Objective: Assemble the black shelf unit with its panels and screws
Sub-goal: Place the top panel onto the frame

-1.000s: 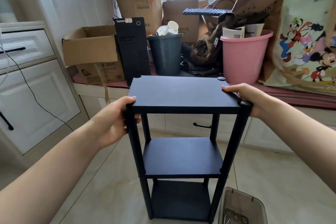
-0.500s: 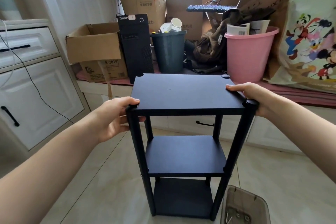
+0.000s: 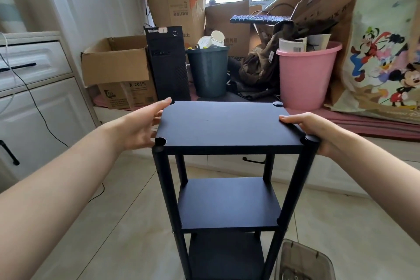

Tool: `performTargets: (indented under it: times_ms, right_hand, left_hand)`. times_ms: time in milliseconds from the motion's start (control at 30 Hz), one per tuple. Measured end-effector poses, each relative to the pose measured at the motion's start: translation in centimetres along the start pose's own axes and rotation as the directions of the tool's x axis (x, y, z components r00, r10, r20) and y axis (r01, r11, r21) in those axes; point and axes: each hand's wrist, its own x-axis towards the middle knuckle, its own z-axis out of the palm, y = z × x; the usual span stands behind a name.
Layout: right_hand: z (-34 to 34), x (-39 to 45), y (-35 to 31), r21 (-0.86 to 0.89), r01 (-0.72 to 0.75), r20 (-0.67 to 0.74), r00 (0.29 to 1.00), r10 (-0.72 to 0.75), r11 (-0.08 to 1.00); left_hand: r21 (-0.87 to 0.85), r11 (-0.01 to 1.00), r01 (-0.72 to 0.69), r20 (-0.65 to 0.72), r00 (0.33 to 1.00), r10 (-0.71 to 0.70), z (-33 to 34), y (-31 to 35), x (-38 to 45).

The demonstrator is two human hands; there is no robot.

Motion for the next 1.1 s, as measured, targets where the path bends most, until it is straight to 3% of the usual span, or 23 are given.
performTargets:
  times_ms: [133, 333, 500, 633, 733, 933, 1100]
  right_hand:
    - [0.0, 0.0, -0.3, -0.013, -0.024, -0.016, 1.0, 0.024, 1.0]
    - [-0.3, 0.8, -0.9, -0.118, -0.034, -0.014, 0.999, 0.032, 0.992]
    - [1.0, 2.8, -1.8, -0.306, 0.009, -0.189, 0.979, -0.07, 0.952]
    - [1.2, 3.1, -2.4, -0.356, -0.027, -0.216, 0.975, -0.054, 0.934]
    - [1.2, 2.9, -2.9, -0.333, -0.029, -0.231, 0.971, -0.052, 0.942]
    - [0.7, 3.9, -2.7, -0.342, 0.038, -0.241, 0.962, -0.127, 0.939]
    - [0.2, 4.5, -3.3, -0.27, -0.011, -0.148, 0.989, -0.03, 0.963]
  left_hand:
    - [-0.052, 0.997, 0.05, -0.05, 0.997, -0.052, 1.3, -0.2, 2.1]
    - [-0.061, 0.997, -0.042, -0.088, 0.995, 0.036, 1.4, -1.1, 3.8]
    - [-0.063, 0.995, -0.076, -0.097, 0.993, 0.069, 1.1, -2.2, 4.4]
    - [-0.198, 0.962, -0.186, -0.055, 0.982, 0.178, 1.3, -2.8, 5.2]
    - [-0.245, 0.945, -0.215, -0.003, 0.975, 0.222, 1.3, -2.7, 5.4]
    - [-0.174, 0.953, -0.246, 0.011, 0.968, 0.252, 1.3, -2.7, 5.5]
    - [-0.266, 0.953, -0.146, 0.073, 0.983, 0.171, 1.3, -2.5, 4.8]
